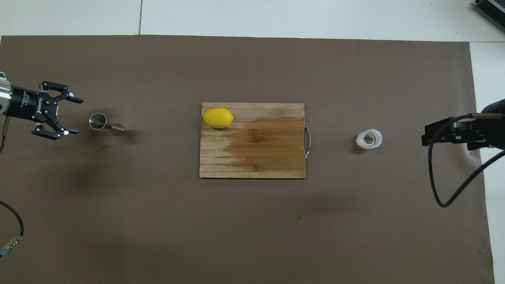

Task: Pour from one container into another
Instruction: 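Reach the left gripper to the small metal cup and grasp it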

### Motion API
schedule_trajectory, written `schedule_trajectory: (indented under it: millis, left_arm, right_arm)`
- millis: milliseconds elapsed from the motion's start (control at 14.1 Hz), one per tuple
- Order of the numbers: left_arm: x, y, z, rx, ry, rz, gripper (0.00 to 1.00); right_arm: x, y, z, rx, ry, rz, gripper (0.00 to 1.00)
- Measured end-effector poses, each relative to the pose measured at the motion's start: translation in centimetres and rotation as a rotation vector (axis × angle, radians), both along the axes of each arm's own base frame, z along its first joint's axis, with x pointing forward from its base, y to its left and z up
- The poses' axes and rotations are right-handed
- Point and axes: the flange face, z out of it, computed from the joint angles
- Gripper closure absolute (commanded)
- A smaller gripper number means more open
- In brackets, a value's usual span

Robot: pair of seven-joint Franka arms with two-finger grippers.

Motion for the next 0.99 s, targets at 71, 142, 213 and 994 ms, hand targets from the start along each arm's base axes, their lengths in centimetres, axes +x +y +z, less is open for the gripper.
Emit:
schedule_trajectory:
  millis: [71,142,213,994]
  left_arm:
    - [-0.1,0.1,0.2,-0.013,-0.001,0.017,0.00]
    - [-0.1,0.2,0.3,-0.027,-0.004,0.033,0.00]
    - [-0.1,0.4,0.4,-0.034,-0.008,0.047,0.00]
    - [-1.3,0.0,-2.7,0.037,-0.036,0.200,0.00]
  right_arm:
    - [0.0,0.0,0.0,0.000,0.000,0.000,0.00]
    - [0.0,0.0,0.0,0.000,0.000,0.000,0.00]
    - [0.0,0.0,0.0,0.000,0.000,0.000,0.00]
    - [0.0,0.0,0.0,0.000,0.000,0.000,0.00]
